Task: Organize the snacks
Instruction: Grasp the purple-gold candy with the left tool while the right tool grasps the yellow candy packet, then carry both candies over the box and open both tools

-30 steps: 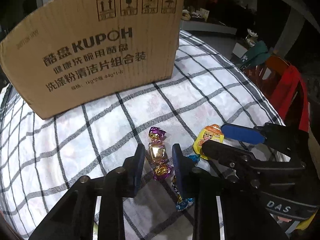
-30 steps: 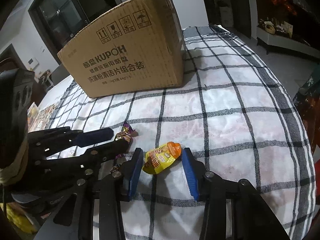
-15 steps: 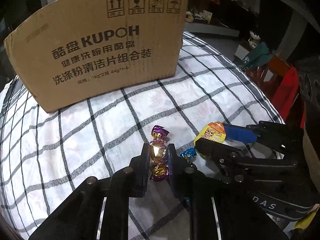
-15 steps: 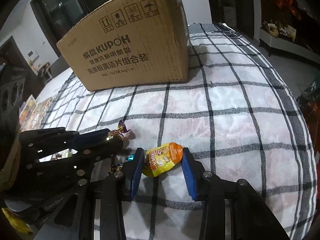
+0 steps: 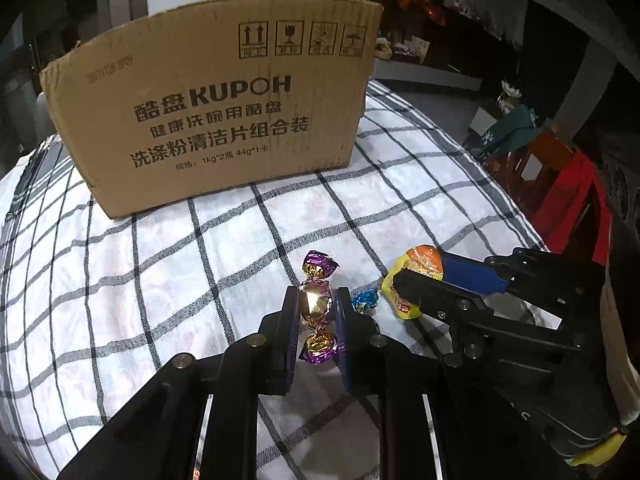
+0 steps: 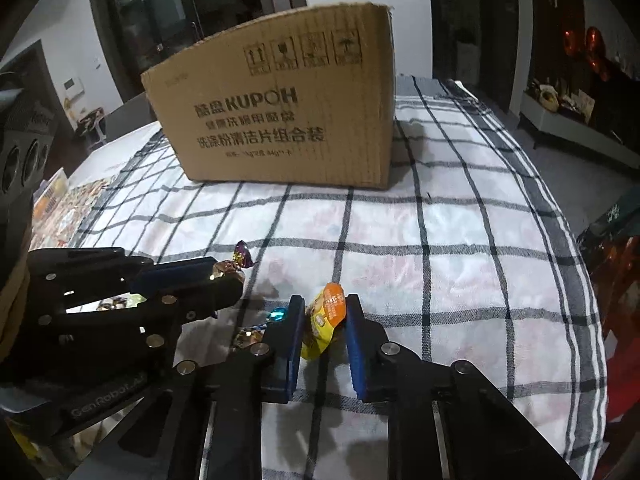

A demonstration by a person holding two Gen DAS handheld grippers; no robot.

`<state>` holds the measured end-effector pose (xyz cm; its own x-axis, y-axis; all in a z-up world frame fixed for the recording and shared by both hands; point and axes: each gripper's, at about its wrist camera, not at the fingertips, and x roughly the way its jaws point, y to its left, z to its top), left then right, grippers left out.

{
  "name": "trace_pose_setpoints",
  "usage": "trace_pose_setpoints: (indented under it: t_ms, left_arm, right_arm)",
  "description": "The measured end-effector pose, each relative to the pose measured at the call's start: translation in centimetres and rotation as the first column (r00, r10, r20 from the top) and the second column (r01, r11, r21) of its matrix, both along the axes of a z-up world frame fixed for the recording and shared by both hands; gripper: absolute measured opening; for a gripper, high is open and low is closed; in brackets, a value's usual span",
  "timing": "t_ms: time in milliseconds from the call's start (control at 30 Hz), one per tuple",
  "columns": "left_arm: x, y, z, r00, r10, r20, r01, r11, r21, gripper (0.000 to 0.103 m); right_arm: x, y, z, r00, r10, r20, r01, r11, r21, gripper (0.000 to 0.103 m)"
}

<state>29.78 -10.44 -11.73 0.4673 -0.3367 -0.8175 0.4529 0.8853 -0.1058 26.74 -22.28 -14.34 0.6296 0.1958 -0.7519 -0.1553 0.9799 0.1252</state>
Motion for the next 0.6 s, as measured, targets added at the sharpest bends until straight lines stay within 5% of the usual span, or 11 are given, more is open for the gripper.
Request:
trace_pose_setpoints:
  t_ms: [600]
  left_arm:
    - [-2.0,2.0,6.5,0.992,0.053,0.117,-0.045,0.996,-0.073,0.018]
  right_arm:
    - [-1.1,-0.1,6.0,0.993,-0.007,0.114,0.000,0.998,0.061,0.021]
